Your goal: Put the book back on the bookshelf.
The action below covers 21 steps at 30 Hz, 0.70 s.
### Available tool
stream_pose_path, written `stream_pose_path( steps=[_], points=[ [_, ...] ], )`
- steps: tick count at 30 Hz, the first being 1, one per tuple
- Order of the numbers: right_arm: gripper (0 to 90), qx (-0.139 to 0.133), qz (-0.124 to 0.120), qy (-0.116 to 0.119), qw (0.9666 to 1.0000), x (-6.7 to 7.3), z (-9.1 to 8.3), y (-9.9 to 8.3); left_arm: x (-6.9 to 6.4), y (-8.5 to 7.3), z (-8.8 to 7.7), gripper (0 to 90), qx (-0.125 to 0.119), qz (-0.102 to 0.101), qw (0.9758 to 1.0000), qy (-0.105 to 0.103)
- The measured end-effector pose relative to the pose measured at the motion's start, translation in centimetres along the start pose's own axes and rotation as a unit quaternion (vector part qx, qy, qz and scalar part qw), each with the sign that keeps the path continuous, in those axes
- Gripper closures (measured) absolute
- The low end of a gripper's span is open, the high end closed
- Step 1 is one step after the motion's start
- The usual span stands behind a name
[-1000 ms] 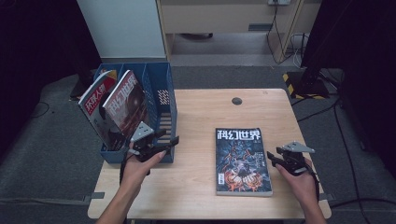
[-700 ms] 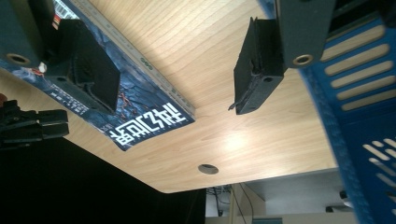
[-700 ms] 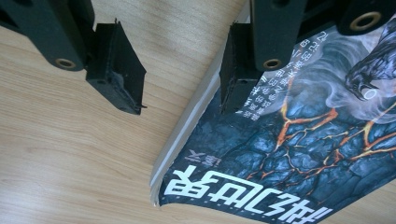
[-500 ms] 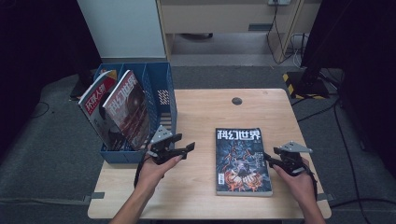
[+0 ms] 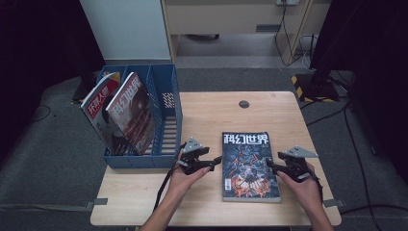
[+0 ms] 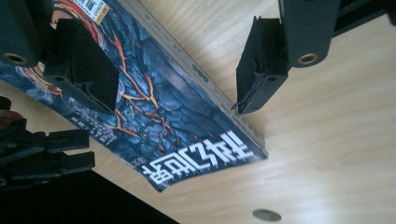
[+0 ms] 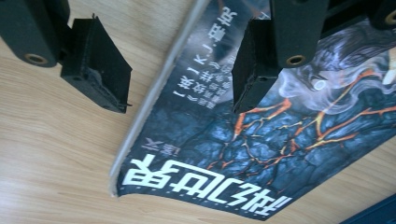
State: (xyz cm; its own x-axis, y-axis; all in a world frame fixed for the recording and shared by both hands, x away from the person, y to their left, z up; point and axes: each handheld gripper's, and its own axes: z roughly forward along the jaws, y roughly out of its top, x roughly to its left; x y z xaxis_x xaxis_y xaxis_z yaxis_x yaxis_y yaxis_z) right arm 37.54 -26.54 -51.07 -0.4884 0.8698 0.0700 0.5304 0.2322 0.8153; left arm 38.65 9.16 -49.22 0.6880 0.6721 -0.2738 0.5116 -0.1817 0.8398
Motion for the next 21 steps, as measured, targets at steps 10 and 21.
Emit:
stream_pose_path(
  steps=[10, 21],
  points=[
    [32.6, 0.009, -0.001, 0.021, 0.9997, 0.8, 1.0, -0.1, -0.4, -1.3, 0.8, 26.6, 0.042, 0.005, 0.9991, -0.004],
    [27.3, 0.015, -0.013, 0.021, 0.9996, 1.2, 1.5, -0.3, -1.6, -2.2, 1.6, 24.2, 0.069, 0.015, 0.9973, -0.016]
  ],
)
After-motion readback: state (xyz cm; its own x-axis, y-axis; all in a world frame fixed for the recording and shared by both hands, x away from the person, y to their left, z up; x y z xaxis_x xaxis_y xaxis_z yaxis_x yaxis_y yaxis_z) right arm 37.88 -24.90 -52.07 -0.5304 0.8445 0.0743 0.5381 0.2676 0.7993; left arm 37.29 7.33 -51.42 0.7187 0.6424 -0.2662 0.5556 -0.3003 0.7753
